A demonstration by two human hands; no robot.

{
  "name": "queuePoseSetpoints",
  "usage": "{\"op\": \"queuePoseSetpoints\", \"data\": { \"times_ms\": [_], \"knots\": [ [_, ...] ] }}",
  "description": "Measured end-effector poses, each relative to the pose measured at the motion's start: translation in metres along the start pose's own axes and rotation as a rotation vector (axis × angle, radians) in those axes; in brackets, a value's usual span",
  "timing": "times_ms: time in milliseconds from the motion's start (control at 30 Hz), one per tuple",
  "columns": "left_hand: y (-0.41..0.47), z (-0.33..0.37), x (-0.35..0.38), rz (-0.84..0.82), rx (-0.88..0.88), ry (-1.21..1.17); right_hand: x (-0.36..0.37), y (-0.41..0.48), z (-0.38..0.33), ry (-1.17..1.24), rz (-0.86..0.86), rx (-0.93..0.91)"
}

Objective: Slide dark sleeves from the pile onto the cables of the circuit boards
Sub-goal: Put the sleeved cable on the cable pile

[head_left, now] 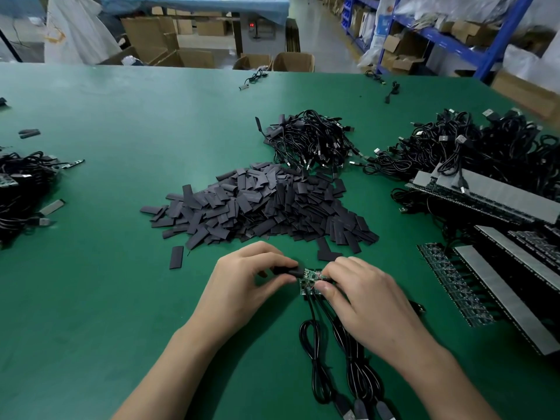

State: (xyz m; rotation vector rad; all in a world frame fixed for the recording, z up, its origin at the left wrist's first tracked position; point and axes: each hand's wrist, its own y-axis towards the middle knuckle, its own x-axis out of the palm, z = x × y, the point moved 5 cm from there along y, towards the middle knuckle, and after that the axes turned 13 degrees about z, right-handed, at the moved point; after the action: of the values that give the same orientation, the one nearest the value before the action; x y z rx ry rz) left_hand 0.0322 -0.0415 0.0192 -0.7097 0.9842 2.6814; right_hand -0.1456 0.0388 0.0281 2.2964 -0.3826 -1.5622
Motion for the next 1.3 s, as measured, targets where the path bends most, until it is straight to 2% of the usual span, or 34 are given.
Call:
{"op": "queuePoseSetpoints", "data": {
  "times_ms": [233, 667, 767, 933, 1300],
  "knots": [
    [-0.001, -0.002, 0.002, -0.038, -0.021, 0.022, 0.002, 0.0, 0.001, 0.007, -0.032, 0.003],
    [-0.001, 0.007, 0.001, -0.07, 0.073, 0.152, 0.008, 0.0, 0.008, 0.082, -0.106, 0.058],
    [-0.001, 0.007, 0.002, -0.063, 0.05, 0.106, 0.009, -0.001, 0.007, 0.094, -0.117, 0.054],
    [-0.003, 0.01, 0.007, -0.104, 0.068, 0.052, 0.009, -0.001, 0.003, 0.099, -0.115, 0.039],
    [-0.002, 0.012, 0.005, -0.045, 0.074, 0.021, 0.003, 0.0, 0.009, 0.152, -0.023, 0.059]
  ]
}}
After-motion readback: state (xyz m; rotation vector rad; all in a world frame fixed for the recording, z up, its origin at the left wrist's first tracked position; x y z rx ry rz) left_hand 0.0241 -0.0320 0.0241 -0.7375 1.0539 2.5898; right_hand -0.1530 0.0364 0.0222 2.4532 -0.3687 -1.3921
